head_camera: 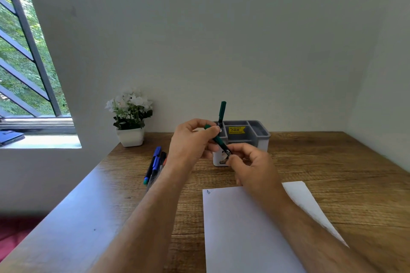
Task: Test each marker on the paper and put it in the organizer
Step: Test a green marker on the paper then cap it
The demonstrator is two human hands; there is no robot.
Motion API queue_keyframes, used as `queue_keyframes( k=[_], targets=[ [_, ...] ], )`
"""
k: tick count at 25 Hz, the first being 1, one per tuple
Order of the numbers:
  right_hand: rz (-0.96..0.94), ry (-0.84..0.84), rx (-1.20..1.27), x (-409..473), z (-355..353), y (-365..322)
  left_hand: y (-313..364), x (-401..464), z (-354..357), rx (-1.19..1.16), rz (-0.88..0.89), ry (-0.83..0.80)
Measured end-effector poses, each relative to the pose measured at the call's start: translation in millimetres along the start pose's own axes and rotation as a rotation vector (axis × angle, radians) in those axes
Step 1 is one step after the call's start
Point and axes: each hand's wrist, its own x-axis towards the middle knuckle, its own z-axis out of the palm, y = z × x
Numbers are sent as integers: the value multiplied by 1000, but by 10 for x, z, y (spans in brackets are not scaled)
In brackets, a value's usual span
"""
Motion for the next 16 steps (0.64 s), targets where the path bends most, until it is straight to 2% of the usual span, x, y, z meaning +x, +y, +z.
queue_keyframes(
  k=[4,16],
  targets=[
    [-198,48,-187,-13,-22,-15,3,-23,7,-23,-4,-68],
    [-290,207,-457,18,-120,-113,-10,-14,5,-194,-66,-164]
  ],
)
